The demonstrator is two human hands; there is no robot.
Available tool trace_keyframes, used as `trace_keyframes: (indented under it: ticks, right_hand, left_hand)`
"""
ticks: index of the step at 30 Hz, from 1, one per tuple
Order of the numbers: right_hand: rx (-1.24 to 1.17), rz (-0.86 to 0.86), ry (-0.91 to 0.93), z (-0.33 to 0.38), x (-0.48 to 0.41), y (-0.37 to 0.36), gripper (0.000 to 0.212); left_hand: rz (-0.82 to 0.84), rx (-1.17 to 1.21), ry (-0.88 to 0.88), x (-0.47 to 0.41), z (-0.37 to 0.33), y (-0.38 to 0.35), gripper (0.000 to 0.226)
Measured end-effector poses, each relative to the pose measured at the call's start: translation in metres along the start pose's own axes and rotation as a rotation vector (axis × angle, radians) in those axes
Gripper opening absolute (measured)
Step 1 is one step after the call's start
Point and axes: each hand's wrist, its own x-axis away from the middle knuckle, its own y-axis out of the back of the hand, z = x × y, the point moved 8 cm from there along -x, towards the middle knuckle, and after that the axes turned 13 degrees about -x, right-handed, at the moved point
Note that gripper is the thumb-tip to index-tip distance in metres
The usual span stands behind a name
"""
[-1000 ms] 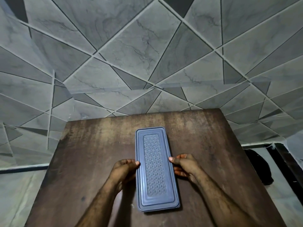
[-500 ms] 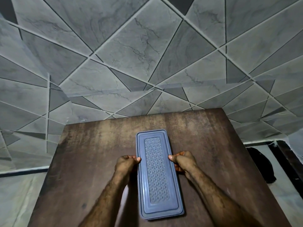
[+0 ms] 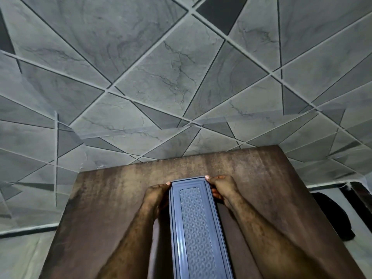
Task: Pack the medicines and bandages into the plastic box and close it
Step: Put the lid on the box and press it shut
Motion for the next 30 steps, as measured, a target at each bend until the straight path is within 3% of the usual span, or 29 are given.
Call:
trace_keyframes:
  ticks: [5,8,12,16,22,26,30]
  right_hand:
    - [-0.042,-0.072,0.001,-0.007,-0.011,-0.003,0.033]
    - [0.085,-0.146,0.08,-0.007,-0.013,-0.002,0.045]
    - [0.231,-0.204,0.125,-0.001,-0.012,-0.002,0.046]
    - [0.018,-0.114,0.047,-0.006,-0.008,0.0,0.035]
    - [-0.138,0.034,-0.146,-0.056,0.037,0.028,0.007]
    - [-0.183,0.02,-0.171,-0.078,0.058,0.04,0.01]
    - [-0.029,-0.103,-0.047,-0.076,0.053,0.043,0.012]
  left_hand:
    - [-0.061,0.061,0.038,-0.013,0.006,-0.001,0.013]
    - [-0.2,-0.023,0.0,-0.018,0.005,0.007,0.013]
    - [-0.272,-0.115,-0.055,-0.023,0.006,0.011,0.024]
    - [-0.207,-0.127,-0.067,-0.018,0.005,0.011,0.02]
    - [0.111,-0.152,0.036,0.036,0.04,0.002,0.015]
    - [0.052,-0.104,0.058,0.048,0.067,0.011,0.013]
    - [-0.091,-0.118,0.015,0.049,0.067,0.013,0.01]
